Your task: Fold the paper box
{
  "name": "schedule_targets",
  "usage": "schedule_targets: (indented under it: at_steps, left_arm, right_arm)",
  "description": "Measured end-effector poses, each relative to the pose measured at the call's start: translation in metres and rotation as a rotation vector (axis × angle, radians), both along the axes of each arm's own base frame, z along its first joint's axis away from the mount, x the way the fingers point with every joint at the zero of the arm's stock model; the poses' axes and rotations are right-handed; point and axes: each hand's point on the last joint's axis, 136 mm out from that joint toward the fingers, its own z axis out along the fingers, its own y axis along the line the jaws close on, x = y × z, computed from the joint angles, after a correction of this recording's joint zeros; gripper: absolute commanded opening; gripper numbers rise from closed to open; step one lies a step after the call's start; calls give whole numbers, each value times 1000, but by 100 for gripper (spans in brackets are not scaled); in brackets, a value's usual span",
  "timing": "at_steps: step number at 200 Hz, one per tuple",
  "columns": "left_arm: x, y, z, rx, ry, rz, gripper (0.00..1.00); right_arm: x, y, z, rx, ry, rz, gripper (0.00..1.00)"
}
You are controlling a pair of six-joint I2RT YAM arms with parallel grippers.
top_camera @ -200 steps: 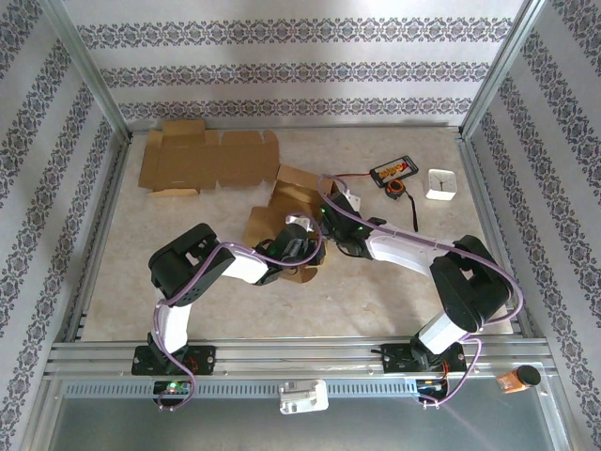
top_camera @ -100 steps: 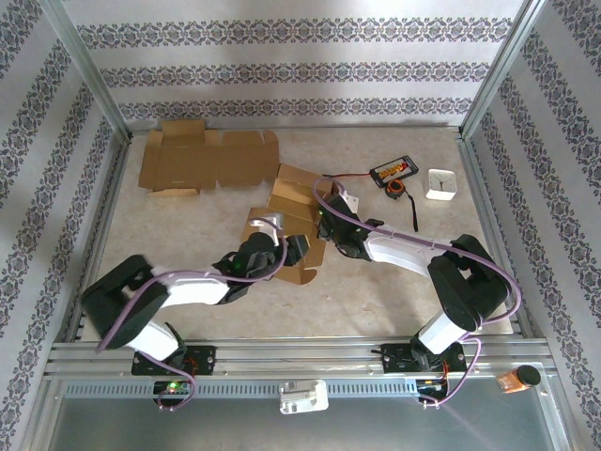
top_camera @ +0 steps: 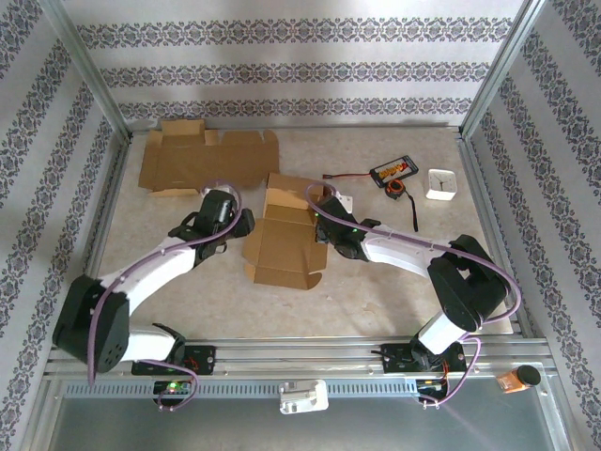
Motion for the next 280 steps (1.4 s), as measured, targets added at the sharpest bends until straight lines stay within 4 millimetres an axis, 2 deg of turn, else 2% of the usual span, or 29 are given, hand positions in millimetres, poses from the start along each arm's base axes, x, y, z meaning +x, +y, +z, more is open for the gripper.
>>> schedule_targets:
  at_steps: [10, 33, 68, 112, 150, 196, 225, 250, 265, 280]
  left_arm:
    - [-5, 1, -16, 4, 62, -17, 56]
    - [-10, -3, -41, -21, 148, -51, 54]
    - [-21, -17, -87, -64, 282, -108, 34]
    - [-19, -17, -88, -114, 268, -81, 31]
    - [-18, -19, -89, -122, 244, -38, 29]
    - [-13, -35, -88, -123, 190, -13, 31]
    - [-13, -56, -82, -153, 142, -50, 43]
    - [-31, -76, -75, -189, 130, -117, 60]
    - [-42, -78, -61, -196, 105, -144, 67]
    - [-42, -71, -32, -202, 33, -136, 70]
  right_arm:
    - [-1, 1, 1, -10, 0, 13, 10]
    - [-2, 4, 3, -35, 3, 45, 10]
    - [1, 8, 6, -70, 8, 86, 10]
    - [2, 11, 7, -90, 27, 108, 10]
    - [4, 24, 11, -27, 56, 108, 11]
    - [5, 33, 9, 34, 82, 77, 13]
    - [10, 36, 1, 22, 60, 59, 13]
    - [13, 34, -1, 2, 33, 49, 15]
    - [12, 34, -3, -5, 29, 56, 15]
    - [9, 33, -7, -18, 32, 65, 15]
